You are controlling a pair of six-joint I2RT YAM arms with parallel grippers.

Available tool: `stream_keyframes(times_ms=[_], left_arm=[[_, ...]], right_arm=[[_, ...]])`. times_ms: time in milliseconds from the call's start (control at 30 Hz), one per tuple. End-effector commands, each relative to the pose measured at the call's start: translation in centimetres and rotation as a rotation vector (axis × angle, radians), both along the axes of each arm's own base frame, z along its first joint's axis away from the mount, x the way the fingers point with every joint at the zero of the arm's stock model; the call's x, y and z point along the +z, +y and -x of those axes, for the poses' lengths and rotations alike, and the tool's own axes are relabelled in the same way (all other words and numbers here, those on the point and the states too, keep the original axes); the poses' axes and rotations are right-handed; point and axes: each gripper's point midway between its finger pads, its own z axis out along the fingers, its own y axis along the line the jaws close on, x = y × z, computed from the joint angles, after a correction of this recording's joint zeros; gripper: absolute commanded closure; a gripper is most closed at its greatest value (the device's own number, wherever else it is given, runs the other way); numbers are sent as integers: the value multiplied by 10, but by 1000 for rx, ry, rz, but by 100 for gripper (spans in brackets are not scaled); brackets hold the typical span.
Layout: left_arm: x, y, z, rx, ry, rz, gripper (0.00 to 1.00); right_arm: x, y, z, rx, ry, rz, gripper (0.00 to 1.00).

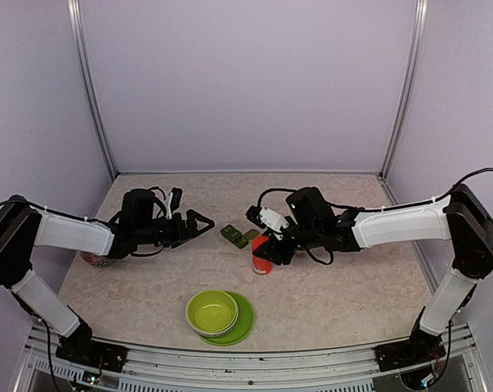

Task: Sort the pills into containers
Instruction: Place the pill bottle at the center of the board, then pick up the pill bottle from the center of the board.

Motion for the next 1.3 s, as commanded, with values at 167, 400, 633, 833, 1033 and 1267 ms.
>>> stream_keyframes(times_ms=[167, 400, 633, 833, 1033, 1267], left_arm=[[21, -7, 3, -19, -92, 10, 1], [29, -15, 4, -36, -135, -33, 1], [45, -36, 9, -104, -212, -83, 1], [62, -58, 14, -180, -303, -116, 1], [70, -85, 22, -255, -378, -167, 1], [54, -120, 28, -318, -408, -311, 1]], right_arm=[[-6, 10, 4, 10, 0, -26, 47], [4, 7, 7, 10, -4, -48, 22], [22, 1, 13, 6, -22, -91, 2], [44, -16, -2, -94, -48, -135, 0], [50, -61, -39, -329, -46, -165, 0], [62, -117, -63, -547, -55, -248, 0]])
